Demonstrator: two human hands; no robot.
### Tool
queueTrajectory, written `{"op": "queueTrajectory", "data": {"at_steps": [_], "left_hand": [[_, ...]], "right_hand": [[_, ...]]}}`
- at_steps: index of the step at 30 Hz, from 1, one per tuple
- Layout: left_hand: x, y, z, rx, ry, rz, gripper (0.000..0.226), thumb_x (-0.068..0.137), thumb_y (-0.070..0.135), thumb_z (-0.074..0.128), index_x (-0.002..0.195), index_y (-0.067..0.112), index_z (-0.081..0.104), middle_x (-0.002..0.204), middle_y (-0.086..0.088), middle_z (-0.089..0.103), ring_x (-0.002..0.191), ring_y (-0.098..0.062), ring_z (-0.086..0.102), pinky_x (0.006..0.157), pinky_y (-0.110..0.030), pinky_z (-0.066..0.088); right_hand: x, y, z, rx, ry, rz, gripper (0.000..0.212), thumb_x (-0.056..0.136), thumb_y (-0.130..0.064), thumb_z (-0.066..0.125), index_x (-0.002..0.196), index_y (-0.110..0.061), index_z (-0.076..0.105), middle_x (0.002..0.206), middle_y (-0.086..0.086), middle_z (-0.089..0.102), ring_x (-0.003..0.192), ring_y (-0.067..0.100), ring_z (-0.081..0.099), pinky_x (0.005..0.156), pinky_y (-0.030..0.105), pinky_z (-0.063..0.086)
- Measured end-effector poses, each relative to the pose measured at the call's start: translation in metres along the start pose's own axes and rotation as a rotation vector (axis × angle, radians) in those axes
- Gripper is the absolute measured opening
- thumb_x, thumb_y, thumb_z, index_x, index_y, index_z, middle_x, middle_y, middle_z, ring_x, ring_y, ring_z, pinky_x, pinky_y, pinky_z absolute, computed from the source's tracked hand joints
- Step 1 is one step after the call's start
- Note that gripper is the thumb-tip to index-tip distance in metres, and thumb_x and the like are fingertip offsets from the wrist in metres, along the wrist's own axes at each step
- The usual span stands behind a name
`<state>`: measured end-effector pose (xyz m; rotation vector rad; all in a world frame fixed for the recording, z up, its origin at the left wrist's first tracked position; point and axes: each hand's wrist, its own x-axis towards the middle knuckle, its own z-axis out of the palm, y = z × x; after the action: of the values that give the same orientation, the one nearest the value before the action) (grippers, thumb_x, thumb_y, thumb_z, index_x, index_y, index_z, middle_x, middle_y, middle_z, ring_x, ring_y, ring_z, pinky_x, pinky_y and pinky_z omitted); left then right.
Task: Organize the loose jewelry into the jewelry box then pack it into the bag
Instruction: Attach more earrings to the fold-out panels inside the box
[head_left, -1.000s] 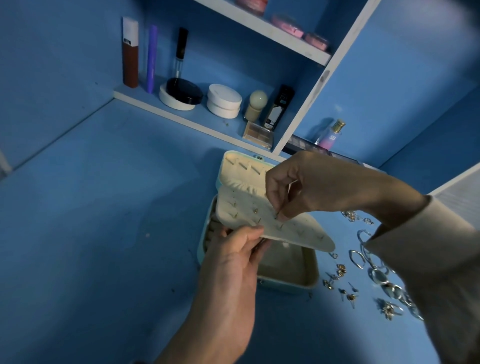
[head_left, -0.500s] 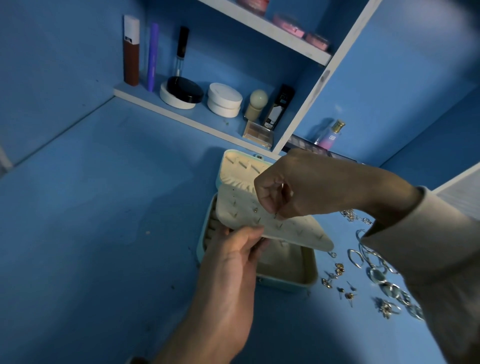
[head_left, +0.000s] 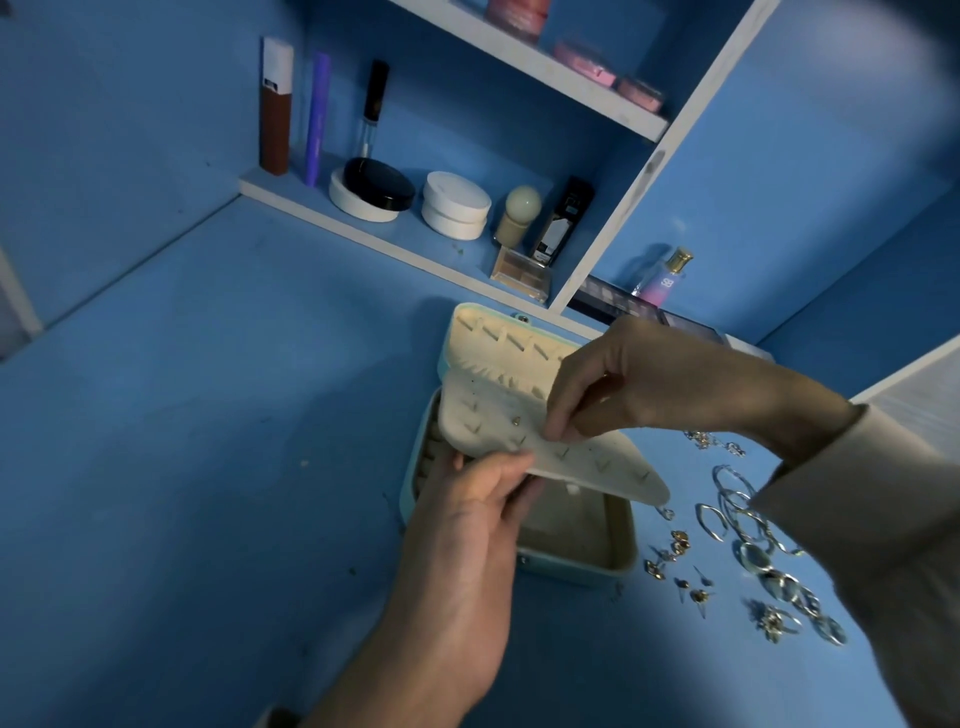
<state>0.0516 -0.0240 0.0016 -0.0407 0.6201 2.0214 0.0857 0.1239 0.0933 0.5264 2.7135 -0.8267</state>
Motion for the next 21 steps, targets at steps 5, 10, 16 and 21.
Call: {"op": "queueTrajectory", "data": {"at_steps": [5, 10, 16, 21], "left_hand": [[0.001, 0.0, -0.001, 0.014, 0.017, 0.007, 0.057, 0.067, 0.007, 0.055, 0.125, 0.009, 0.056, 0.115, -0.01, 0.068, 0.112, -0.021, 0.062, 0.098, -0.032, 0.046], [0.001, -0.001, 0.0, 0.03, 0.029, -0.011, 0.046, 0.078, 0.0, 0.053, 0.123, 0.008, 0.057, 0.112, -0.009, 0.07, 0.11, -0.02, 0.063, 0.095, -0.03, 0.047], [0.0, 0.0, 0.001, 0.026, 0.025, -0.002, 0.045, 0.078, 0.0, 0.052, 0.12, 0.011, 0.059, 0.109, -0.006, 0.071, 0.106, -0.018, 0.065, 0.09, -0.027, 0.048], [0.0, 0.001, 0.001, -0.004, 0.036, 0.008, 0.051, 0.067, 0.006, 0.056, 0.117, 0.011, 0.061, 0.111, -0.008, 0.07, 0.108, -0.019, 0.064, 0.09, -0.027, 0.049]], "right_hand": [[-0.004, 0.006, 0.004, 0.08, 0.065, -0.023, 0.023, 0.08, -0.002, 0.069, 0.081, -0.024, 0.075, 0.081, -0.004, 0.073, 0.079, 0.014, 0.067, 0.074, 0.018, 0.051], [-0.003, 0.004, 0.008, 0.032, 0.108, -0.118, 0.029, 0.077, 0.007, 0.068, 0.095, -0.017, 0.069, 0.077, 0.001, 0.072, 0.074, 0.018, 0.067, 0.078, 0.022, 0.053], [-0.005, -0.005, 0.005, -0.187, 0.062, -0.186, 0.042, 0.076, 0.008, 0.064, 0.106, -0.022, 0.063, 0.075, -0.006, 0.071, 0.07, 0.008, 0.065, 0.072, 0.009, 0.045], [-0.002, -0.006, 0.005, -0.239, 0.067, -0.179, 0.044, 0.077, 0.005, 0.065, 0.111, -0.023, 0.059, 0.074, -0.008, 0.07, 0.07, 0.01, 0.066, 0.073, 0.017, 0.049]]}}
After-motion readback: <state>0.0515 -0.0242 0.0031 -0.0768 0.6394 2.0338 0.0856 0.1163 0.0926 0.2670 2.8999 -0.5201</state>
